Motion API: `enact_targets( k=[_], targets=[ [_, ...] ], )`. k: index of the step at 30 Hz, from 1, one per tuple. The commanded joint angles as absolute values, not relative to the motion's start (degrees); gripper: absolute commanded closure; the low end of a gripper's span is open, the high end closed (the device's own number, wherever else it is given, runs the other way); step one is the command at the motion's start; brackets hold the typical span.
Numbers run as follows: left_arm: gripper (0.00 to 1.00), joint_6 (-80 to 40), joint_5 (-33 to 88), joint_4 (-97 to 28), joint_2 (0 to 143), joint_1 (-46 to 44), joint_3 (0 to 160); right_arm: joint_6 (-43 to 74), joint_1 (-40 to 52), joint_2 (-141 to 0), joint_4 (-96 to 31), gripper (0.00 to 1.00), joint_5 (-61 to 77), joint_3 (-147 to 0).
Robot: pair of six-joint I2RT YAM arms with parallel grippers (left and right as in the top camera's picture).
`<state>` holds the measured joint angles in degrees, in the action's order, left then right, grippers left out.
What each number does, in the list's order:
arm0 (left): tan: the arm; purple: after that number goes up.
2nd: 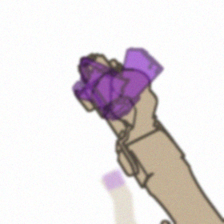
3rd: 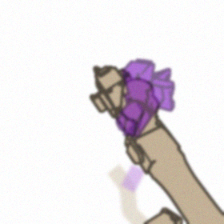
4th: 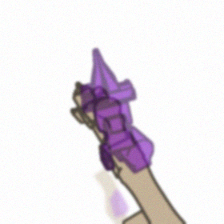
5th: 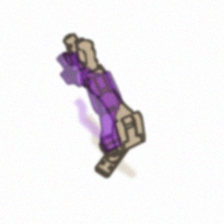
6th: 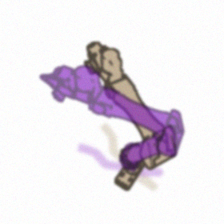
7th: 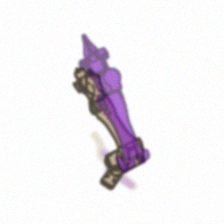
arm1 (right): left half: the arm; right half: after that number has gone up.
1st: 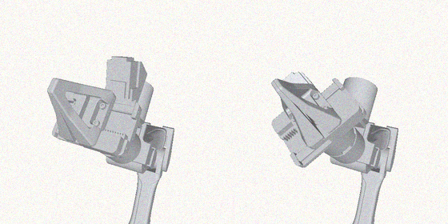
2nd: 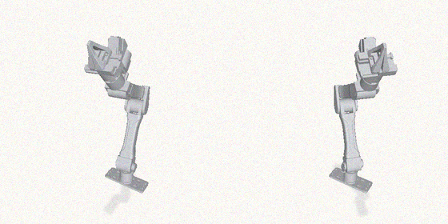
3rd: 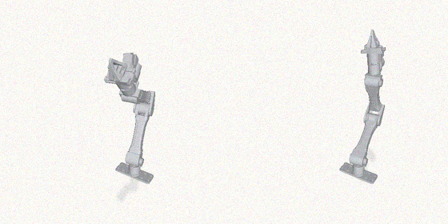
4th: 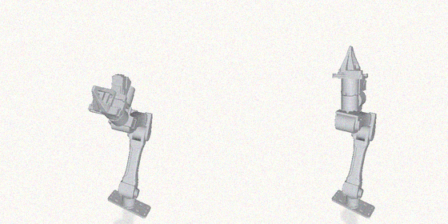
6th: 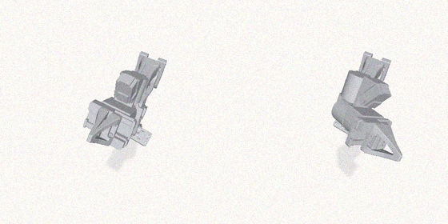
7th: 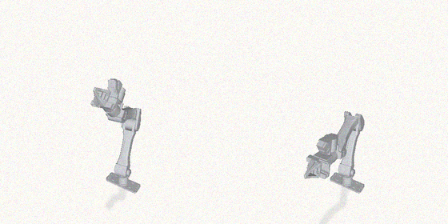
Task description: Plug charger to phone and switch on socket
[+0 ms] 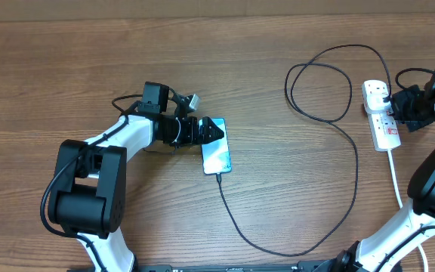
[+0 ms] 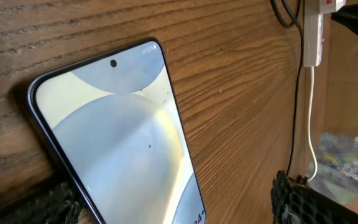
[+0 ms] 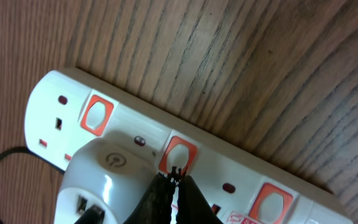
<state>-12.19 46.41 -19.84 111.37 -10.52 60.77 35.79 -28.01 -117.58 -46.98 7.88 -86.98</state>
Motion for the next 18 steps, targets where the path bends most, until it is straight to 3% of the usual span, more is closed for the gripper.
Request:
enact_targets(
  k=[1, 18],
  targets=[
    [0.00, -14.02, 34.04, -22.15, 114.98, -10.41, 58.02, 35.55, -27.70, -119.09, -45.67, 0.93, 10.87, -88.58],
    [0.00, -14.00, 33.89, -22.50, 114.98, -10.41, 58.00, 35.48, -24.82, -120.75, -44.64, 0.94, 12.47, -89.32]
  ],
)
